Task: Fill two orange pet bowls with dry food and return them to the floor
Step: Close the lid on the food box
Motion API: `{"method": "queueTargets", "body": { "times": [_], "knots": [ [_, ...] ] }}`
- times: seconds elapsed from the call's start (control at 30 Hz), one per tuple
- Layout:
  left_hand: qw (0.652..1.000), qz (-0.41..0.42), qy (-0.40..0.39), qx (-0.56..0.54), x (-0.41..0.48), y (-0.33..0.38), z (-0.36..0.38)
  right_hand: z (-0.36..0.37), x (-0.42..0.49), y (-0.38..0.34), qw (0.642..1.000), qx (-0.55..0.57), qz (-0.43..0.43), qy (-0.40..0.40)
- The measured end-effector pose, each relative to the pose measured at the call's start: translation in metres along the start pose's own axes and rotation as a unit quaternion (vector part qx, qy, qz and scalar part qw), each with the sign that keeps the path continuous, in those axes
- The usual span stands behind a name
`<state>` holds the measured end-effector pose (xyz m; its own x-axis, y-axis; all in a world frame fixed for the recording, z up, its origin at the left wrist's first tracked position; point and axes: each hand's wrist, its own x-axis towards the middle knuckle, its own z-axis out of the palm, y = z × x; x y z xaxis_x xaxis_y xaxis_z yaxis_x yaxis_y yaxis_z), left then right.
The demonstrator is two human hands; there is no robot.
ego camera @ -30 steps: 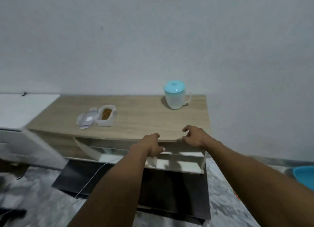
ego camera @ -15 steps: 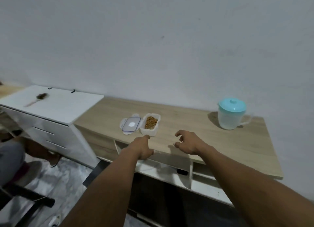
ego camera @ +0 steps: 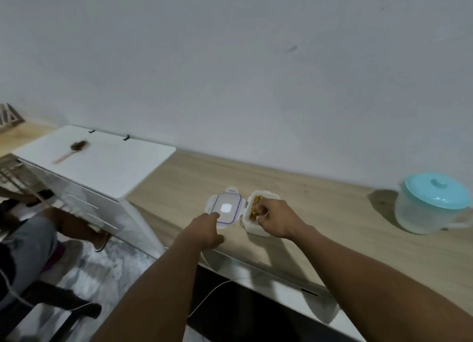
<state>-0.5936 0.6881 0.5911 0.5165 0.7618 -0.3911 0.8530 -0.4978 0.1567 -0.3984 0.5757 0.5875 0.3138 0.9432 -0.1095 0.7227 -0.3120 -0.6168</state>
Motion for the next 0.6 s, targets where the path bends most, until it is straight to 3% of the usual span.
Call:
{"method": "queueTargets", "body": {
  "times": [0.2, 0.43, 0.6],
  "knots": [
    [0.997, 0.055, -0.006, 0.06, 0.067, -0.049, 0.002, 0.058, 0.06, -0.045, 1.0, -0.021, -0.019, 0.003],
    [0.975, 0.196, 0.021, 0.106, 0.13, -0.104, 0.019, 0.127, 0.102, -0.06, 0.992, -0.109, 0.069, -0.01],
    [0.965, 0.243, 0.009, 0.102, 0.152, -0.125, 0.029, 0.158, 0.101, -0.05, 0.978, -0.175, 0.108, -0.024]
  ]
}}
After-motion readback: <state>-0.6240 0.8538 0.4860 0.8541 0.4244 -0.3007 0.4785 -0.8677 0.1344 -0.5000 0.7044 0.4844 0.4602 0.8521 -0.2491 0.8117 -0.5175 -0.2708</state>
